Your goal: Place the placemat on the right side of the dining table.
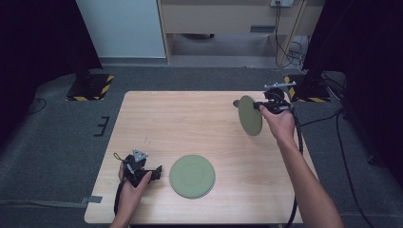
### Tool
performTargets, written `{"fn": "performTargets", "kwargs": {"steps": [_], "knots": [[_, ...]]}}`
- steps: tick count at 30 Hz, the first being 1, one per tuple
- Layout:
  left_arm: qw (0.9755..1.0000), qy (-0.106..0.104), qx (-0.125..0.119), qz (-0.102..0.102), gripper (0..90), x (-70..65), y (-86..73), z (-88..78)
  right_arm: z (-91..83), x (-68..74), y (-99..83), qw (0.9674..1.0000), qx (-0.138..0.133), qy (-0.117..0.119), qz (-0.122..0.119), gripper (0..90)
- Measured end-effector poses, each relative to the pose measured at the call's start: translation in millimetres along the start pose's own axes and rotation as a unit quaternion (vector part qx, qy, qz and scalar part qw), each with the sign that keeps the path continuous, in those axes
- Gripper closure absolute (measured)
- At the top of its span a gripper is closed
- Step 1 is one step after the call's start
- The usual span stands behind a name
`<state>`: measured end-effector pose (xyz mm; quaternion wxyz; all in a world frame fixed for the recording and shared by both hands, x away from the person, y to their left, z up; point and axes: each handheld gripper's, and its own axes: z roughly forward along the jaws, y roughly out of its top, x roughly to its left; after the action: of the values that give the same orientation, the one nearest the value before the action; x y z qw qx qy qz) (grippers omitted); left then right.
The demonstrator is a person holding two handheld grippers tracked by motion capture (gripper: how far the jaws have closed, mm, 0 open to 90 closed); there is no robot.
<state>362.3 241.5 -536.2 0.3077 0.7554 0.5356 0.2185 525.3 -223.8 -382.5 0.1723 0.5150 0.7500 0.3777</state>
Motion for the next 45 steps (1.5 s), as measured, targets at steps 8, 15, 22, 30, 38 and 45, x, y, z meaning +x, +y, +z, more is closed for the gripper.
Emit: {"fn": "performTargets", "kwargs": {"steps": [8,15,22,30,38,45], "knots": [[1.0,0.0,0.0,0.0,0.7,0.0,0.0,0.1,-1.0,-11.7,-4.7,0.9999,0.001,-0.003,0.01,85.9],[1.0,0.0,0.0,0.0,0.6,-0.1,0.1,0.1,-3.4,-19.2,-8.3,0.9999,0.001,-0.004,0.017,85.9],[1.0,0.001,0.0,-0.001,0.5,-0.4,0.1,0.2,-6.0,-27.9,-11.7,0.9996,0.003,0.0,0.027,85.9],[1.0,0.002,0.0,-0.001,0.3,-0.5,0.3,0.4,-9.1,-39.9,-18.7,0.9993,0.005,0.001,0.037,85.8],[1.0,0.003,0.0,-0.001,0.1,-0.7,0.4,0.7,-14.2,-54.4,-27.1,0.9989,0.006,-0.003,0.047,85.8],[1.0,0.003,0.0,-0.001,0.0,-0.7,0.4,0.7,-18.7,-69.3,-35.4,0.9981,0.006,-0.005,0.06,85.8]]}}
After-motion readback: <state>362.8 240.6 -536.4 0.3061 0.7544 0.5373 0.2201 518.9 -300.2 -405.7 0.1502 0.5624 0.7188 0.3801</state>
